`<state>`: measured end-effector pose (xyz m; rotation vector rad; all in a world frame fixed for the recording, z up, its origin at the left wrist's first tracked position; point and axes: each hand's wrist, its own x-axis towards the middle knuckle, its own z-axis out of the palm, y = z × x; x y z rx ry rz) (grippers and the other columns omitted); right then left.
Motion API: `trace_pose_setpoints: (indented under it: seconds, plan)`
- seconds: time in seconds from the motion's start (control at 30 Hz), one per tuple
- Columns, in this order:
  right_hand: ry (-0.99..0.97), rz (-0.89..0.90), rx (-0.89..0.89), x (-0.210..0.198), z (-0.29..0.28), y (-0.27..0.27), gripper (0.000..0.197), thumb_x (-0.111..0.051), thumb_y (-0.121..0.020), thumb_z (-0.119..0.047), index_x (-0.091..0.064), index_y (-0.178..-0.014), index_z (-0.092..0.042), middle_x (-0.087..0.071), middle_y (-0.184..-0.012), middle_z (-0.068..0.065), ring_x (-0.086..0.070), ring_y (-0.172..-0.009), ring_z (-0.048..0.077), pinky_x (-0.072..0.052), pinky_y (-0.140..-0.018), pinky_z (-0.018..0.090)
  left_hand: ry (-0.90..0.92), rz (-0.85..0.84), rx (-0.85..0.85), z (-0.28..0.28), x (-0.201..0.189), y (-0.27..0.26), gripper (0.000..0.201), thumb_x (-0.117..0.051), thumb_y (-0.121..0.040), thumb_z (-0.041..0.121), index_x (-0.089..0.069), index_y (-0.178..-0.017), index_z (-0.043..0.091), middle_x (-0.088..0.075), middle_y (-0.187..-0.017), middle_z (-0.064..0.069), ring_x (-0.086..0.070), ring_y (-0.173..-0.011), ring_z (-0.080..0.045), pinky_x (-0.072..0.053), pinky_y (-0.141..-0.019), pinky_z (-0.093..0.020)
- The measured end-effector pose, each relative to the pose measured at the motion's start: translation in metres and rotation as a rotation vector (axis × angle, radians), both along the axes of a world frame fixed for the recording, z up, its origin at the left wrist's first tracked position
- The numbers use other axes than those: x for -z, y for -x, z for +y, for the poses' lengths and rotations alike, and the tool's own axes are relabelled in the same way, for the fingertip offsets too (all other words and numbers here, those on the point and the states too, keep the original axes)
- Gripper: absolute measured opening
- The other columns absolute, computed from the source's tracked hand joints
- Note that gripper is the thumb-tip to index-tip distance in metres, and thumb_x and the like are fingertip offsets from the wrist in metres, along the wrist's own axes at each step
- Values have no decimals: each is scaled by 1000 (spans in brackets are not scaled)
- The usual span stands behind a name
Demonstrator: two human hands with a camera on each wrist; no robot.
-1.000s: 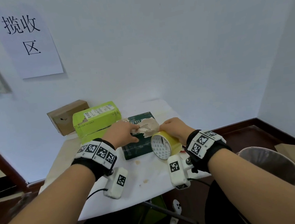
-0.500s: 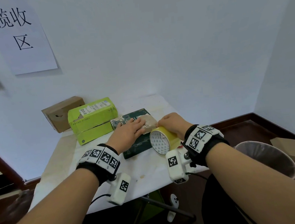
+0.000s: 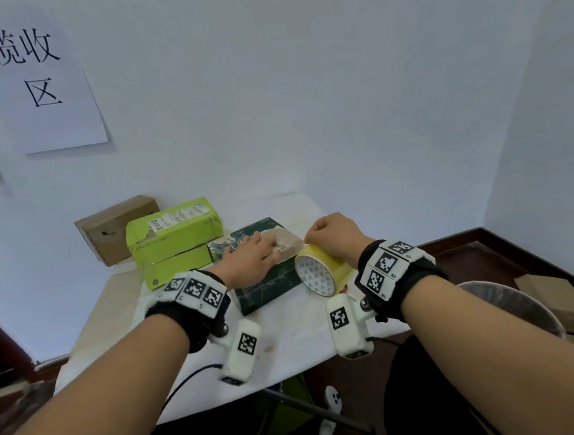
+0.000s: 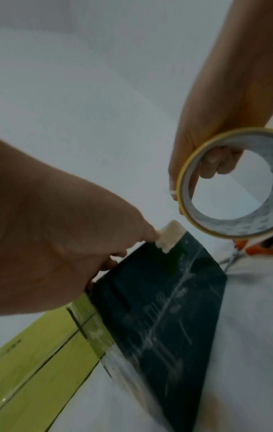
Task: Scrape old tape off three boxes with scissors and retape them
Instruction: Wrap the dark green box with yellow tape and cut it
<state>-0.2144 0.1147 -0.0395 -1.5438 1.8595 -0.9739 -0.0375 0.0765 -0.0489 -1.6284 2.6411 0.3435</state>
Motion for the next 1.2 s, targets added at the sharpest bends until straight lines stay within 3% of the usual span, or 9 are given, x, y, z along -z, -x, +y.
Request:
trace_pose_setpoints:
  seconds: [0.13,0.2,0.3,0.53,0.67,0.8,0.97,1.1,1.2]
  plan:
    - [41,-10,21,-5,0,-2,13,-55,-89,-17,-68,-90,-14,-56,-84,-7,-51,-86,14,-40,-72,25,173,389,-39,4,-22,3,35,-43,-102,26,-54,-133,15,-49,-142,-6,-45,-130,-22,-33,-104,-29]
    - [57,-8,34,-6,-1,-3,14,-54,-90,-18,-68,-93,-15,-56,-88,-7,-50,-87,13,-39,-73,25,91,602,-81,6,-26,9,29,-48,-99,34,-68,-114,18,-68,-115,1,-61,-108,-15,-46,-96,-32]
    - [64,0,24,-5,-1,-3,13,-53,-91,-22,-65,-90,-18,-56,-96,-4,-51,-89,14,-39,-73,25,-135,805,-82,7,-27,18,32,-59,-90,47,-71,-98,18,-72,-95,5,-67,-87,-10,-53,-88,-32]
    - [75,2,23,-11,0,1,14,-55,-92,-24,-67,-94,-17,-55,-100,-5,-48,-91,12,-37,-76,25,-172,920,-147,-1,-26,31,17,-72,-85,16,-69,-98,6,-68,-80,-5,-62,-70,-12,-54,-71,-22]
    - [77,16,14,-18,5,-1,15,-52,-93,-22,-67,-94,-18,-52,-97,-6,-46,-90,11,-36,-73,24,-317,950,-187,-2,-30,33,23,-70,-86,18,-68,-98,-2,-64,-79,-7,-57,-66,-10,-51,-62,-16]
    - [53,21,-23,-22,8,0,22,-51,-93,-21,-72,-96,-15,-59,-85,-10,-48,-86,10,-37,-60,17,-343,911,-212,-4,-29,31,21,-71,-85,15,-68,-95,-3,-61,-74,-6,-54,-64,-10,-50,-66,-19]
    - [-129,-1,-81,-26,12,1,46,-52,-93,-42,-58,-125,-8,-59,-126,9,-55,-102,21,-46,-81,29,-272,880,-182,-3,-25,27,11,-66,-90,13,-62,-81,6,-60,-73,-4,-52,-62,-9,-47,-60,-15]
    - [-309,-211,-117,-29,17,5,33,-53,-91,-36,-49,-111,-10,-54,-93,8,-52,-76,22,-40,-58,29,-265,868,-173,-3,-20,25,12,-66,-90,15,-65,-86,4,-60,-73,-5,-52,-64,-11,-46,-66,-19]
    - [-393,-279,-168,-26,15,7,35,-56,-88,-30,-50,-117,-10,-59,-105,12,-57,-86,26,-47,-69,33,-240,851,-141,-2,-22,23,13,-68,-88,17,-67,-85,4,-62,-73,-3,-53,-67,-11,-46,-69,-21]
